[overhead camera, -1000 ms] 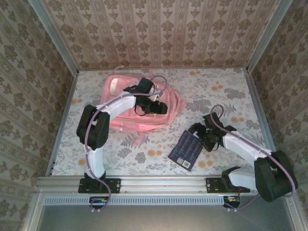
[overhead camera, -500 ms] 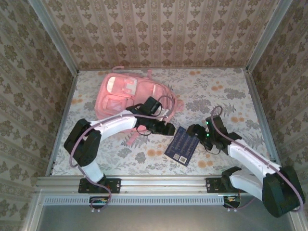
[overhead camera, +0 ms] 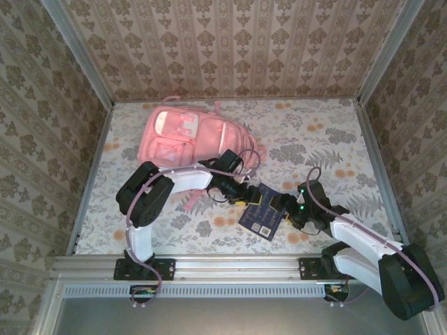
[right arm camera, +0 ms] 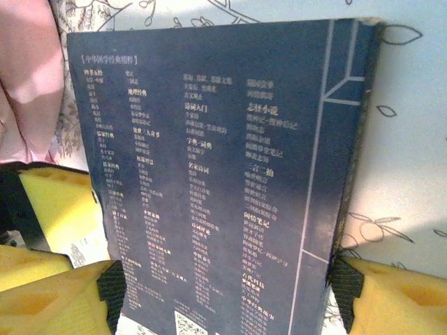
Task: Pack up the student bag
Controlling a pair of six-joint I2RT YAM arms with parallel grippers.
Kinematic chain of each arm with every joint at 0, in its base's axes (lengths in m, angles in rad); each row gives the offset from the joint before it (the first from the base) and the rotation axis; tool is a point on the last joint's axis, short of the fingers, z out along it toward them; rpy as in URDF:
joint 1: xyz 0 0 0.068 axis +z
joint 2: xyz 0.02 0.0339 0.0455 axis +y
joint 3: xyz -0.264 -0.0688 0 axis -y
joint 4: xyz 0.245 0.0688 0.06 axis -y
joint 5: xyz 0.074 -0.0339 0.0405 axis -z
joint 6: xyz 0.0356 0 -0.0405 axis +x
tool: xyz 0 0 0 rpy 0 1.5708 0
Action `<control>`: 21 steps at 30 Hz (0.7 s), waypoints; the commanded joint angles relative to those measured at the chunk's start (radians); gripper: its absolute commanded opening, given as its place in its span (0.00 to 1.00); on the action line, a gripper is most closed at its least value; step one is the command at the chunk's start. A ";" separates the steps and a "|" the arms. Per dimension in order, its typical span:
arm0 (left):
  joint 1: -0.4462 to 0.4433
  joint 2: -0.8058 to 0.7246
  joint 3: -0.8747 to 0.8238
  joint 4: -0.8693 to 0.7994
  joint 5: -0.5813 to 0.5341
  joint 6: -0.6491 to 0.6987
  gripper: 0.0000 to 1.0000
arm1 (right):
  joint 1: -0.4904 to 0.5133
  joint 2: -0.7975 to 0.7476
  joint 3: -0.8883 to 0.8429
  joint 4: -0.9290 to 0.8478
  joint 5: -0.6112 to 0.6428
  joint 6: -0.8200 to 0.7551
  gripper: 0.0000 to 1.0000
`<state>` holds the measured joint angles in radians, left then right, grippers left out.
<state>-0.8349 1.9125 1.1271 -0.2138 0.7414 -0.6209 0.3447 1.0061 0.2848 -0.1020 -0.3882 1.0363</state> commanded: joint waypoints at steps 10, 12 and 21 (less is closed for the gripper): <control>0.000 0.018 -0.005 0.167 0.144 -0.102 0.35 | 0.003 0.109 -0.033 0.185 -0.035 0.061 0.71; 0.003 0.013 0.000 0.148 0.135 -0.093 0.26 | 0.002 0.105 -0.032 0.177 -0.033 0.059 0.71; 0.036 -0.048 -0.036 0.190 0.153 -0.105 0.03 | -0.008 0.004 -0.044 0.104 -0.006 0.019 0.84</control>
<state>-0.8165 1.9285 1.1164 -0.0700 0.8501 -0.7124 0.3428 1.0485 0.2657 0.0326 -0.4072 1.0718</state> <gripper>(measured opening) 0.062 0.812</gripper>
